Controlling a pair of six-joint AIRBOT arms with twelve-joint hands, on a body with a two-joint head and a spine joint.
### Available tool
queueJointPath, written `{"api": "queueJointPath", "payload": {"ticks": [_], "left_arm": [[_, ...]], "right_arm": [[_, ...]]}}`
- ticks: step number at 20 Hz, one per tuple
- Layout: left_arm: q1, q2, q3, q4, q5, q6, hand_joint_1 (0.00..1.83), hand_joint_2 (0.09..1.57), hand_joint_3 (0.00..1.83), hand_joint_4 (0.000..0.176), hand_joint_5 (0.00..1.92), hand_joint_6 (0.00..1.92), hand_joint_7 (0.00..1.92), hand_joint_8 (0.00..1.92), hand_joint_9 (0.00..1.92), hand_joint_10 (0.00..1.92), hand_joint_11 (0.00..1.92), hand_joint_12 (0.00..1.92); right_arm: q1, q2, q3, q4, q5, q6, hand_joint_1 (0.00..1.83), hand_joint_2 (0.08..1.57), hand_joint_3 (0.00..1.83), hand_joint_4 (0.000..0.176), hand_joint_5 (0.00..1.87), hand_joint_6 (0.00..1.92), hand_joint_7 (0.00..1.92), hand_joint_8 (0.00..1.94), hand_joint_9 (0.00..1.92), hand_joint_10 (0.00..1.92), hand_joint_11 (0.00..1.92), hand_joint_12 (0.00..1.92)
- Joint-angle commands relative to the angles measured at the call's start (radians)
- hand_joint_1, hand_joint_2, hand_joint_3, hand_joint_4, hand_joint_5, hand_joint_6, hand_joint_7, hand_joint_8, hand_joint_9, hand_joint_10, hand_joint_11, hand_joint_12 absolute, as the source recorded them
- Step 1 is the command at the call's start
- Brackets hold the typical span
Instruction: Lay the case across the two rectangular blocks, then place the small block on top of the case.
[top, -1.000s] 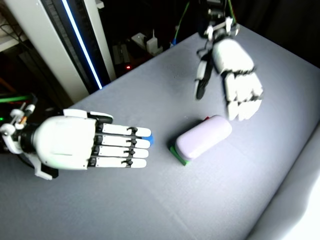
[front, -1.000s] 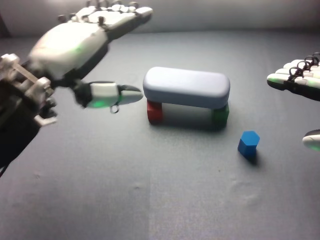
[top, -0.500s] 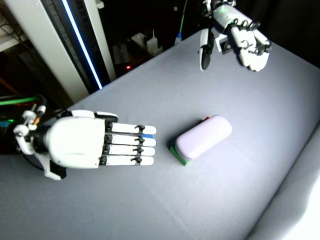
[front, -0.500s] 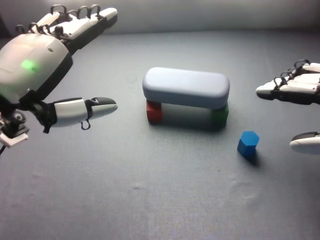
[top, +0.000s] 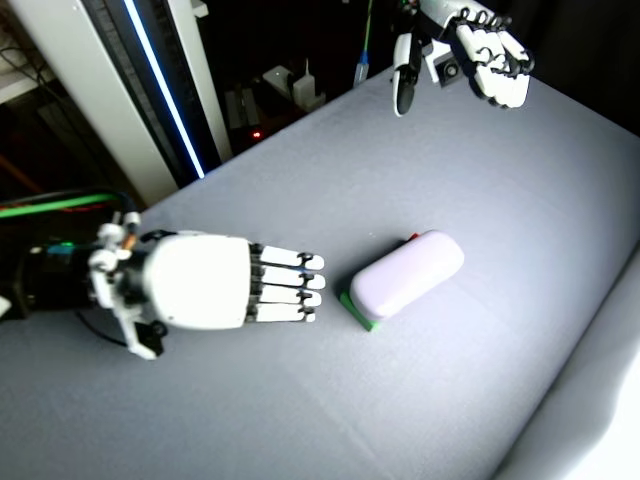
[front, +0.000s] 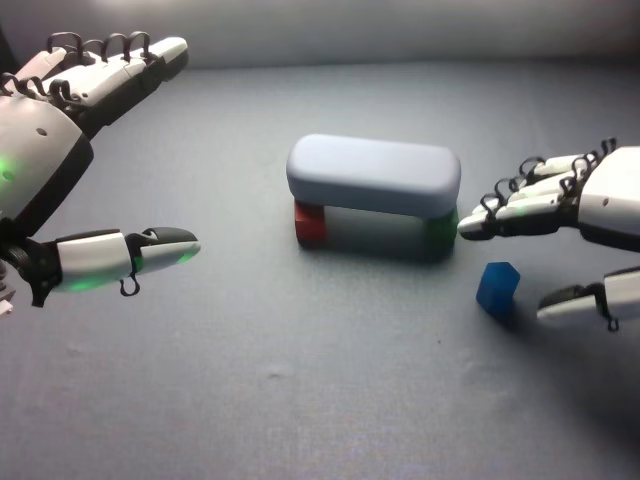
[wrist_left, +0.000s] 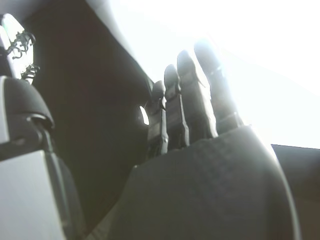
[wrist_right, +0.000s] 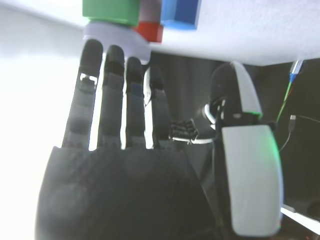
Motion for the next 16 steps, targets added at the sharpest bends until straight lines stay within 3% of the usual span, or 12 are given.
{"api": "queueJointPath", "payload": {"ticks": [1,3,4,8,10,11,12,16], "left_arm": [[-0.008,0.004,0.000,0.012,-0.135,-0.006,0.92,0.90,0.00,0.010,0.23,0.00,0.32,0.01,0.36,0.01,0.09,0.89],[-0.008,0.001,0.000,0.008,-0.135,-0.007,0.93,0.90,0.00,0.012,0.23,0.00,0.32,0.01,0.36,0.01,0.08,0.89],[-0.008,-0.002,0.000,0.007,-0.134,-0.008,0.97,0.90,0.00,0.009,0.24,0.00,0.33,0.01,0.36,0.01,0.08,0.89],[-0.007,-0.004,0.001,0.005,-0.133,-0.010,0.96,0.91,0.00,0.019,0.22,0.00,0.30,0.00,0.34,0.00,0.06,0.89],[-0.007,-0.007,0.001,0.002,-0.131,-0.010,0.96,0.91,0.00,0.000,0.23,0.00,0.30,0.00,0.34,0.00,0.07,0.89],[-0.007,-0.008,0.001,0.001,-0.131,-0.010,0.96,0.91,0.00,0.000,0.23,0.00,0.30,0.00,0.34,0.00,0.07,0.89],[-0.007,-0.008,0.001,0.001,-0.129,-0.011,0.95,0.92,0.01,0.013,0.22,0.00,0.30,0.00,0.35,0.01,0.08,0.90],[-0.007,-0.011,0.003,-0.001,-0.128,-0.012,0.96,0.92,0.00,0.018,0.23,0.00,0.29,0.00,0.34,0.00,0.04,0.89]], "right_arm": [[0.017,-0.002,0.008,0.024,0.068,0.013,0.88,1.10,0.00,0.000,0.40,0.00,0.44,0.00,0.54,0.01,0.29,0.83],[0.031,-0.018,0.017,-0.005,0.039,0.016,0.92,1.08,0.00,0.000,0.41,0.00,0.47,0.00,0.58,0.01,0.31,0.89],[0.041,-0.033,0.024,-0.021,0.022,0.016,1.01,1.08,0.00,0.000,0.44,0.01,0.50,0.00,0.59,0.00,0.24,0.96],[0.060,-0.063,0.044,-0.052,-0.018,0.016,1.07,1.06,0.00,0.000,0.51,0.00,0.54,0.00,0.62,0.00,0.30,0.86],[0.061,-0.081,0.056,-0.055,-0.028,0.016,1.09,1.05,0.00,0.000,0.55,0.02,0.58,0.01,0.67,0.02,0.35,0.88],[0.061,-0.086,0.059,-0.054,-0.032,0.016,1.09,1.05,0.00,0.000,0.55,0.02,0.58,0.01,0.67,0.02,0.35,0.88],[0.062,-0.091,0.062,-0.054,-0.036,0.016,1.11,1.04,0.00,0.000,0.61,0.01,0.65,0.01,0.72,0.02,0.35,0.95],[0.068,-0.107,0.070,-0.056,-0.042,0.016,1.16,1.00,0.00,0.000,0.79,0.01,0.87,0.03,0.91,0.08,0.49,1.09]]}}
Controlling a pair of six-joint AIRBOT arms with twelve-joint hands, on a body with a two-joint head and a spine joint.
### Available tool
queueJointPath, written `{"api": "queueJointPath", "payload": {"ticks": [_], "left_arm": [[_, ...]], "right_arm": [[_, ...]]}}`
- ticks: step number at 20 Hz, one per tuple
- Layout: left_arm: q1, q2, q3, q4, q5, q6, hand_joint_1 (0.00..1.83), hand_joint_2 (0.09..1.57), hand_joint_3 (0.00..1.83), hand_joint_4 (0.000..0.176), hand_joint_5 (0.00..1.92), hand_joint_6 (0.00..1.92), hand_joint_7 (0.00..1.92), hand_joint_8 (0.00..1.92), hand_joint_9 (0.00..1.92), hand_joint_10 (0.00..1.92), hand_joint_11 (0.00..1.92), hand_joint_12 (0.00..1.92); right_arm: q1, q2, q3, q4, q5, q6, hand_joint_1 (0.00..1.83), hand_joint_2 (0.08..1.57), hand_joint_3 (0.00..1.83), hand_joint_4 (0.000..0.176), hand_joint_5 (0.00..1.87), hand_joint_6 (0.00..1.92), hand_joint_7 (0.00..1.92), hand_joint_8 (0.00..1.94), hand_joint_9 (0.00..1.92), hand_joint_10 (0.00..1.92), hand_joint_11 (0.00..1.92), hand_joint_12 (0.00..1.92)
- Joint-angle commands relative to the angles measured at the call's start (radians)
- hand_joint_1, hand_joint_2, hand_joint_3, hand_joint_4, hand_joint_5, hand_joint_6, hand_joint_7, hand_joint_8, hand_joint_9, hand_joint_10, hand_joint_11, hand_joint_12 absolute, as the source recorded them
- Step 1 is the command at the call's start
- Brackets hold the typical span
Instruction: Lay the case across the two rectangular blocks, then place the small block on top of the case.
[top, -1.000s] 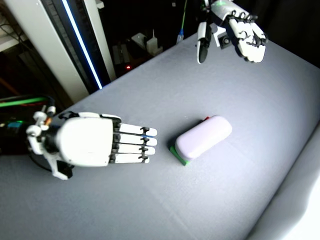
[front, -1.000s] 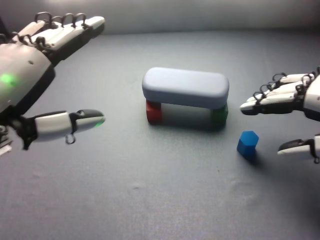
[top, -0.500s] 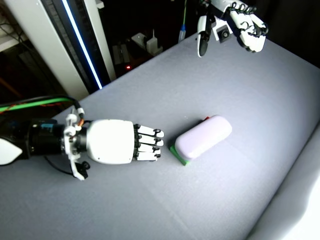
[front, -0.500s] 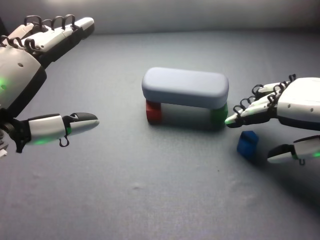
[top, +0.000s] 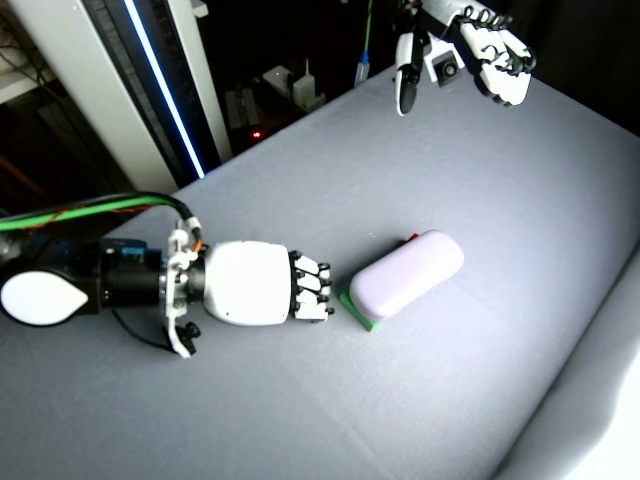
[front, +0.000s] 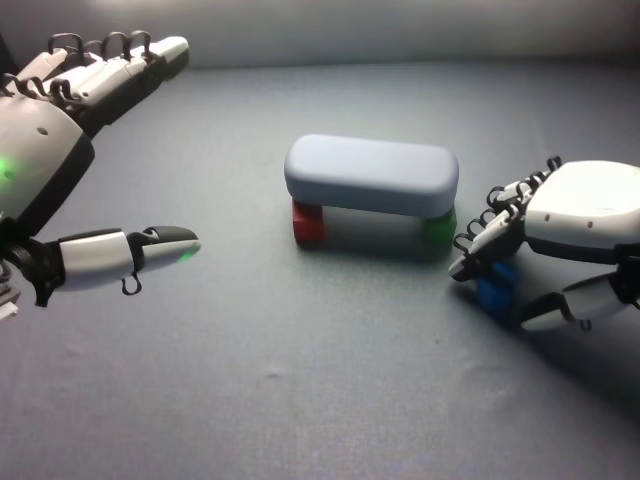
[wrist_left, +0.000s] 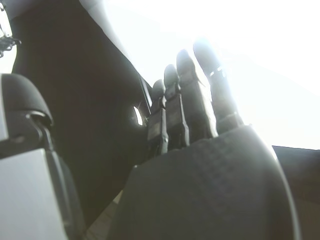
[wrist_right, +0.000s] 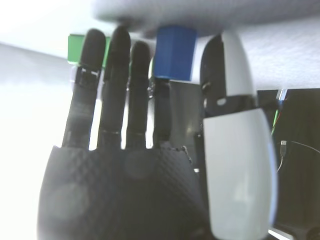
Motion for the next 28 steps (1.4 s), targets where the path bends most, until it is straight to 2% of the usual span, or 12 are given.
{"api": "queueJointPath", "payload": {"ticks": [1,3,5,7,10,12,15,17,20,22,24,28], "left_arm": [[-0.008,-0.004,0.003,0.009,-0.124,-0.004,0.94,0.93,0.01,0.033,0.22,0.00,0.28,0.00,0.34,0.00,0.05,0.90],[-0.009,-0.006,0.003,0.008,-0.124,-0.005,0.96,0.93,0.01,0.032,0.21,0.00,0.27,0.00,0.33,0.00,0.03,0.89],[-0.009,-0.007,0.004,0.007,-0.125,-0.007,0.96,0.93,0.00,0.031,0.21,0.00,0.27,0.00,0.33,0.01,0.04,0.89],[-0.008,-0.007,0.004,0.007,-0.127,-0.009,0.97,0.93,0.00,0.027,0.20,0.00,0.28,0.00,0.33,0.00,0.05,0.89],[-0.002,-0.007,0.003,0.004,-0.132,-0.013,0.99,0.93,0.00,0.037,0.22,0.00,0.30,0.00,0.33,0.00,0.02,0.93],[0.001,-0.007,0.002,0.002,-0.134,-0.015,0.97,0.93,0.00,0.020,0.22,0.00,0.31,0.00,0.35,0.01,0.01,1.03],[0.011,-0.008,0.001,-0.004,-0.138,-0.018,0.92,0.93,0.00,0.033,0.21,0.00,0.31,0.00,0.35,0.00,0.00,1.03],[0.022,-0.007,0.000,-0.009,-0.145,-0.025,0.92,0.93,0.00,0.013,0.23,0.01,0.32,0.00,0.36,0.01,0.00,1.02],[0.026,-0.008,0.002,-0.011,-0.146,-0.025,0.90,0.93,0.00,0.017,0.23,0.00,0.31,0.00,0.35,0.01,0.00,0.96],[0.025,-0.011,0.005,-0.011,-0.142,-0.025,0.90,0.92,0.00,0.016,0.24,0.00,0.32,0.00,0.34,0.00,0.00,0.96],[0.024,-0.011,0.008,-0.011,-0.136,-0.025,0.92,0.93,0.00,0.000,0.25,0.00,0.31,0.00,0.32,0.00,0.00,0.92],[0.024,-0.014,0.011,-0.009,-0.124,-0.028,0.92,0.94,0.00,0.000,0.25,0.00,0.32,0.00,0.34,0.00,0.00,0.96]], "right_arm": [[0.007,-0.001,0.003,0.025,0.077,0.003,1.24,1.10,0.02,0.000,0.89,0.84,1.02,0.94,1.05,0.16,0.64,1.12],[0.010,-0.006,0.003,0.019,0.077,0.003,1.23,1.12,0.00,0.000,0.89,1.00,1.05,0.95,1.14,0.22,0.70,1.28],[0.011,-0.008,0.004,0.017,0.077,0.003,1.24,1.09,0.00,0.000,0.95,0.97,1.10,0.92,1.04,0.94,0.79,1.51],[0.011,-0.008,0.004,0.017,0.077,0.003,1.25,1.09,0.00,0.000,0.90,1.09,1.17,0.74,1.09,0.86,0.84,1.34],[0.024,-0.005,0.003,0.036,0.099,0.007,1.28,1.06,0.00,0.000,1.04,0.75,1.16,0.90,1.11,0.93,0.88,1.43],[0.029,0.010,-0.005,0.066,0.147,0.009,1.26,1.10,0.00,0.000,0.99,0.80,1.05,1.10,0.94,1.08,0.75,1.54],[0.069,0.026,-0.009,0.098,0.216,0.009,1.23,1.11,0.00,0.000,0.96,0.97,1.03,0.99,0.95,0.92,0.84,1.32],[0.127,0.027,0.003,0.101,0.237,0.008,1.24,1.11,0.00,0.000,1.12,0.75,0.89,1.17,0.90,0.91,0.84,1.32],[0.198,0.021,0.049,0.101,0.234,0.009,1.26,1.05,0.00,0.000,0.99,0.94,1.27,0.54,1.25,0.58,1.01,1.13],[0.229,-0.002,0.078,0.101,0.218,0.009,1.25,1.05,0.00,0.000,1.01,0.95,1.24,0.56,1.25,0.48,0.96,1.19],[0.260,-0.033,0.108,0.091,0.188,0.009,1.26,1.03,0.00,0.000,1.08,0.79,1.26,0.59,1.27,0.74,1.05,1.40],[0.324,-0.104,0.178,0.039,0.090,0.009,1.27,1.03,0.00,0.000,1.08,0.88,1.35,0.31,1.35,0.42,1.08,1.17]]}}
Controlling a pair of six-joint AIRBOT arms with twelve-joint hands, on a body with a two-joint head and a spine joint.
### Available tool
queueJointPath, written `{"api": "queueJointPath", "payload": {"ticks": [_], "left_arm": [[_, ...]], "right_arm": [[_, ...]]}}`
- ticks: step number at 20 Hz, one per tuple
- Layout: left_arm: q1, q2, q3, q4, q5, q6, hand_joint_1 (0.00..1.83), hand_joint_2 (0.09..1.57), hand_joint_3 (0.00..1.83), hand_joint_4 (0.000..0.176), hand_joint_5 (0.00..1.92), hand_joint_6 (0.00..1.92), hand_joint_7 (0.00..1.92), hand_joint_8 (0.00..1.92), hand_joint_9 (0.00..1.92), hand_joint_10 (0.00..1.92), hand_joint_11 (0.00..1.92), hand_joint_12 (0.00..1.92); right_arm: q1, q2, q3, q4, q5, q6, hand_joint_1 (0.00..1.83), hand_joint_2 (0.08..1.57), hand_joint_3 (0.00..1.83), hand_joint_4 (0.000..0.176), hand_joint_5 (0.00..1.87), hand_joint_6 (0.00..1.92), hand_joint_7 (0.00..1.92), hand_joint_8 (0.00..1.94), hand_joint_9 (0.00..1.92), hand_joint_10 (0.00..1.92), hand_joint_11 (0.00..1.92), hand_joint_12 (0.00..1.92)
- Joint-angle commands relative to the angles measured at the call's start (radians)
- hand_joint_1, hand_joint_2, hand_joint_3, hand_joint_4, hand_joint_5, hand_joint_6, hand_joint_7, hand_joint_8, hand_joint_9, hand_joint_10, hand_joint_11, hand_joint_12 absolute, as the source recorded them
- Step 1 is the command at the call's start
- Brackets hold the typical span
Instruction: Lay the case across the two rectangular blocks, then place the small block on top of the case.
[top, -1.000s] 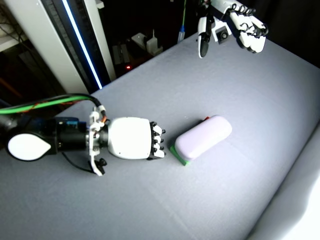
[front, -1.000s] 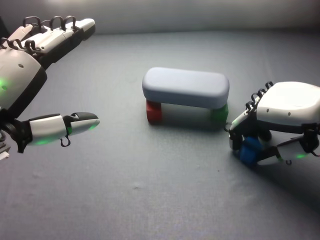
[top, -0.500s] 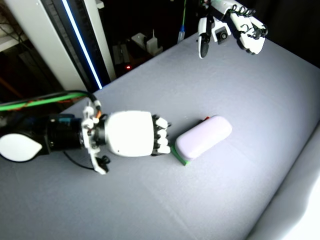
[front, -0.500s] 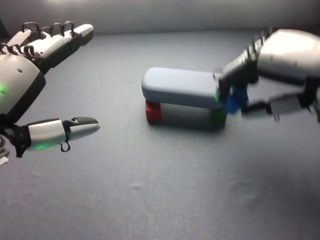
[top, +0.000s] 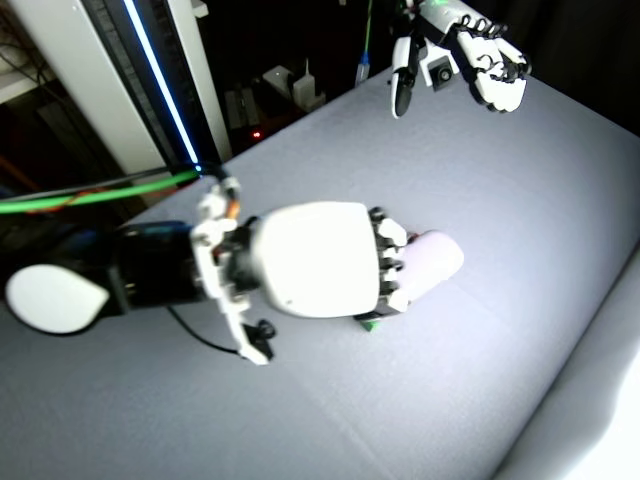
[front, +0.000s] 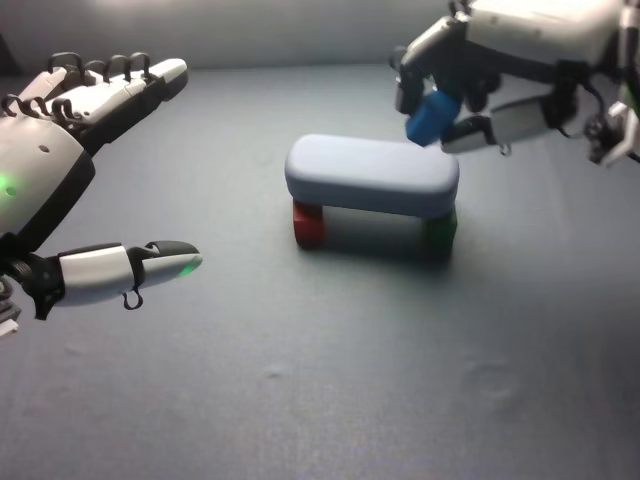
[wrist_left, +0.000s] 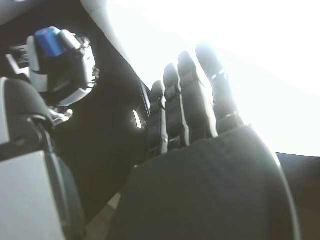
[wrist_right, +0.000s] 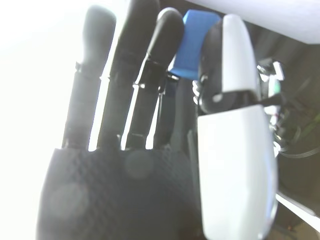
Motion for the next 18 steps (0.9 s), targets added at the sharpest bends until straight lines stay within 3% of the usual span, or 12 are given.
{"api": "queueJointPath", "payload": {"ticks": [1,3,6,8,10,11,12,13,15,16,17,18], "left_arm": [[-0.009,-0.004,0.008,0.012,-0.121,-0.006,0.91,0.93,0.00,0.000,0.25,0.00,0.32,0.00,0.34,0.00,0.00,0.94],[-0.014,-0.008,0.013,0.016,-0.116,-0.007,0.94,0.94,0.00,0.000,0.24,0.00,0.31,0.00,0.33,0.00,0.00,0.94],[-0.016,-0.011,0.015,0.019,-0.112,-0.009,0.93,0.93,0.00,0.030,0.24,0.00,0.31,0.00,0.31,0.00,0.00,0.90],[-0.017,-0.012,0.016,0.020,-0.112,-0.011,0.92,0.94,0.00,0.011,0.24,0.00,0.33,0.00,0.34,0.01,0.00,0.94],[-0.020,-0.014,0.017,0.023,-0.112,-0.013,0.93,0.94,0.00,0.013,0.23,0.00,0.32,0.00,0.34,0.01,0.00,0.95],[-0.022,-0.015,0.018,0.024,-0.112,-0.013,0.92,0.94,0.00,0.013,0.24,0.00,0.32,0.00,0.32,0.00,0.00,0.91],[-0.023,-0.016,0.018,0.025,-0.112,-0.013,0.93,0.94,0.00,0.000,0.25,0.00,0.31,0.00,0.32,0.00,0.00,0.89],[-0.024,-0.016,0.019,0.027,-0.109,-0.014,0.93,0.94,0.00,0.000,0.25,0.00,0.30,0.00,0.31,0.00,0.00,0.89],[-0.024,-0.017,0.020,0.028,-0.106,-0.018,0.94,0.95,0.00,0.000,0.25,0.00,0.30,0.00,0.31,0.00,0.00,0.87],[-0.024,-0.017,0.020,0.028,-0.107,-0.019,0.96,0.95,0.00,0.000,0.24,0.00,0.29,0.00,0.31,0.00,0.00,0.87],[-0.024,-0.016,0.020,0.028,-0.108,-0.019,0.96,0.95,0.00,0.006,0.23,0.00,0.28,0.00,0.29,0.00,0.00,0.82],[-0.025,-0.016,0.020,0.028,-0.109,-0.019,0.96,0.95,0.00,0.001,0.24,0.00,0.28,0.00,0.30,0.00,0.00,0.85]], "right_arm": [[0.014,-0.008,0.015,0.026,0.046,0.001,1.27,1.03,0.00,0.000,1.08,0.91,1.37,0.25,1.38,0.34,1.12,1.07],[0.020,-0.036,0.037,0.004,0.008,0.001,1.27,1.02,0.00,0.000,1.05,0.88,1.42,0.20,1.46,0.23,1.13,1.08],[0.020,-0.055,0.049,-0.014,-0.019,0.001,1.28,1.02,0.00,0.000,1.06,0.82,1.40,0.32,1.48,0.23,1.12,1.15],[0.020,-0.067,0.058,-0.021,-0.036,0.001,1.27,1.03,0.00,0.000,1.03,0.88,1.35,0.39,1.42,0.24,1.01,1.23],[0.020,-0.072,0.061,-0.031,-0.051,0.001,1.26,1.04,0.00,0.000,1.02,0.93,1.31,0.43,1.36,0.23,0.95,1.21],[0.020,-0.074,0.061,-0.042,-0.061,0.001,1.37,1.03,0.00,0.000,1.04,0.86,1.39,0.15,1.18,0.75,0.91,1.20],[0.020,-0.075,0.061,-0.047,-0.065,0.001,1.28,1.04,0.00,0.000,1.06,0.86,1.28,0.44,1.10,0.68,0.85,1.27],[0.020,-0.077,0.061,-0.054,-0.069,0.001,1.25,1.05,0.01,0.001,1.01,0.92,1.20,0.64,1.08,0.65,0.82,1.32],[0.020,-0.079,0.060,-0.059,-0.072,0.001,1.11,1.11,0.00,0.000,0.96,1.00,0.96,0.16,0.98,0.33,0.72,1.13],[0.020,-0.079,0.059,-0.063,-0.073,0.001,1.07,1.05,0.00,0.000,0.75,0.49,0.81,0.05,0.82,0.19,0.65,1.06],[0.020,-0.079,0.059,-0.064,-0.075,0.001,1.05,1.03,0.00,0.000,0.73,0.22,0.69,0.01,0.73,0.11,0.56,1.06],[0.020,-0.079,0.059,-0.064,-0.076,0.001,1.05,1.02,0.00,0.000,0.73,0.09,0.64,0.00,0.69,0.06,0.46,1.04]]}}
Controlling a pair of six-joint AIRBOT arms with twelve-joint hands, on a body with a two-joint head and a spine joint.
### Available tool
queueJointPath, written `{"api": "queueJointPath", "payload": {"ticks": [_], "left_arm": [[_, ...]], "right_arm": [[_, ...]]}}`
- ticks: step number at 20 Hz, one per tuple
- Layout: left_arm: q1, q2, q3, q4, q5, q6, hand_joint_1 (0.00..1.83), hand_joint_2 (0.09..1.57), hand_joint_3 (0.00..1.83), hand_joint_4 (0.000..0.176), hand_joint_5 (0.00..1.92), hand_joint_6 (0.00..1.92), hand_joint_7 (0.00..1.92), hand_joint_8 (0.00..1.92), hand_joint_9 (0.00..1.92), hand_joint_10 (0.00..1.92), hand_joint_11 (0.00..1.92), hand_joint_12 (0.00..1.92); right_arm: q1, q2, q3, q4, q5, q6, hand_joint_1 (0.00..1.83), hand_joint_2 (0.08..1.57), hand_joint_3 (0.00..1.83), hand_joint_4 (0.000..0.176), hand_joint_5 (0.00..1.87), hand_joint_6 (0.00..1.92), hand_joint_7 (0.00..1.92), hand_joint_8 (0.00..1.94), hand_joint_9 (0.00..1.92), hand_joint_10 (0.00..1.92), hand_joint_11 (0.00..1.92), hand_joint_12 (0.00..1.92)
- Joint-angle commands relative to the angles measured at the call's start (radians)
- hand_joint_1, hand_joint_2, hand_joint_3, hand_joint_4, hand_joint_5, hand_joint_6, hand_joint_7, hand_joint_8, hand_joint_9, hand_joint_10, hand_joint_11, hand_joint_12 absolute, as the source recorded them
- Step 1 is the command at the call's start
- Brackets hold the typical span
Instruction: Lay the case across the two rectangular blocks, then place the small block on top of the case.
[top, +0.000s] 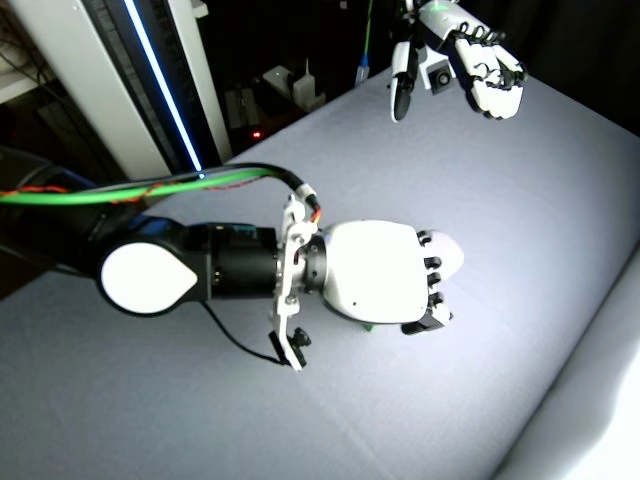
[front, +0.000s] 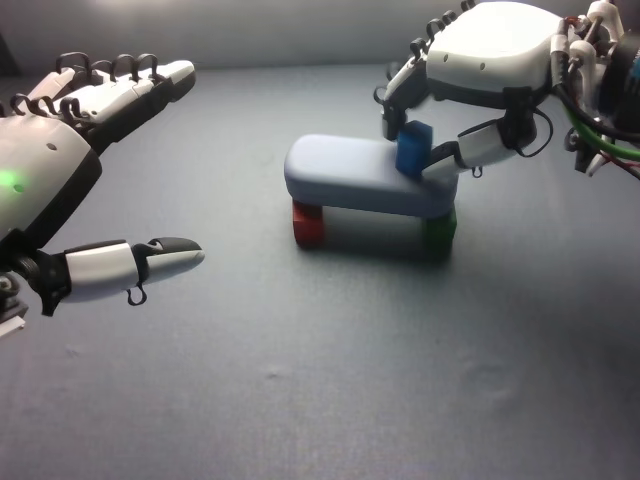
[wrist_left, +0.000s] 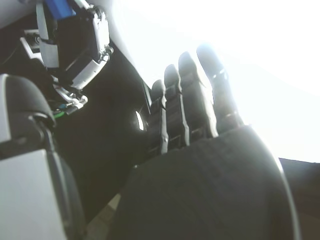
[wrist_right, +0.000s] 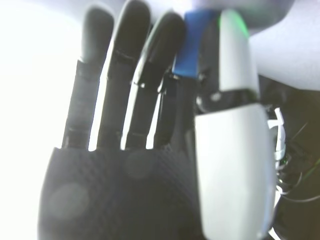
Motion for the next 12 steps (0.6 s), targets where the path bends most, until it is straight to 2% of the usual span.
{"api": "queueJointPath", "payload": {"ticks": [1,3,5,6,7,8,9,10,11,12], "left_arm": [[-0.012,-0.003,0.003,0.013,-0.126,-0.005,0.97,0.95,0.00,0.000,0.24,0.00,0.29,0.00,0.31,0.01,0.00,0.85],[-0.012,-0.003,0.002,0.013,-0.129,-0.006,0.95,0.94,0.00,0.005,0.25,0.00,0.31,0.01,0.33,0.01,0.00,0.93],[-0.012,-0.003,0.001,0.013,-0.131,-0.006,0.98,0.95,0.00,0.000,0.25,0.00,0.30,0.00,0.32,0.00,0.00,0.94],[-0.012,-0.003,0.000,0.013,-0.133,-0.006,0.95,0.94,0.00,0.000,0.27,0.00,0.31,0.00,0.32,0.00,0.00,0.92],[-0.012,-0.003,0.000,0.013,-0.134,-0.006,0.93,0.94,0.00,0.000,0.26,0.00,0.31,0.00,0.33,0.00,0.00,0.95],[-0.012,-0.003,-0.001,0.013,-0.135,-0.006,0.92,0.94,0.00,0.000,0.27,0.00,0.30,0.00,0.33,0.00,0.00,0.96],[-0.012,-0.003,-0.002,0.013,-0.136,-0.006,0.93,0.94,0.00,0.000,0.27,0.00,0.31,0.00,0.34,0.00,0.00,0.99],[-0.012,-0.002,-0.003,0.013,-0.143,-0.007,0.92,0.94,0.00,0.000,0.26,0.00,0.30,0.00,0.34,0.01,0.00,1.02],[-0.012,-0.001,-0.004,0.013,-0.146,-0.007,0.91,0.94,0.00,0.000,0.26,0.00,0.30,0.00,0.35,0.01,0.00,1.02],[-0.012,0.002,-0.006,0.012,-0.151,-0.007,0.91,0.94,0.00,0.000,0.26,0.00,0.30,0.00,0.35,0.01,0.00,1.02]], "right_arm": [[0.016,0.003,0.002,0.031,0.081,0.000,1.04,1.01,0.00,0.000,0.70,0.04,0.62,0.00,0.67,0.04,0.33,1.10],[0.016,0.003,0.002,0.032,0.078,0.000,1.02,1.03,0.00,0.000,0.65,0.00,0.60,0.00,0.64,0.03,0.18,1.25],[0.016,0.003,-0.001,0.032,0.076,0.000,1.02,1.03,0.00,0.000,0.60,0.00,0.56,0.00,0.61,0.02,0.14,1.26],[0.016,0.003,-0.003,0.035,0.076,0.000,1.01,1.03,0.00,0.000,0.55,0.00,0.52,0.00,0.56,0.00,0.04,1.28],[0.016,0.003,-0.006,0.036,0.076,0.000,0.97,1.03,0.00,0.023,0.50,0.00,0.49,0.00,0.51,0.00,0.01,1.14],[0.016,0.003,-0.012,0.037,0.076,0.000,0.94,1.02,0.00,0.026,0.45,0.00,0.47,0.00,0.47,0.00,0.00,0.94],[0.016,0.003,-0.016,0.037,0.077,0.000,0.87,1.00,0.00,0.021,0.36,0.00,0.39,0.00,0.40,0.00,0.00,0.81],[0.016,0.004,-0.028,0.052,0.095,0.000,0.79,0.98,0.00,0.069,0.26,0.00,0.29,0.00,0.27,0.00,0.00,0.64],[0.016,0.007,-0.039,0.075,0.120,0.000,0.78,0.97,0.00,0.087,0.20,0.00,0.25,0.00,0.22,0.00,0.00,0.52],[0.016,0.032,-0.056,0.117,0.159,0.000,0.76,0.96,0.00,0.094,0.18,0.00,0.24,0.00,0.20,0.00,0.00,0.47]]}}
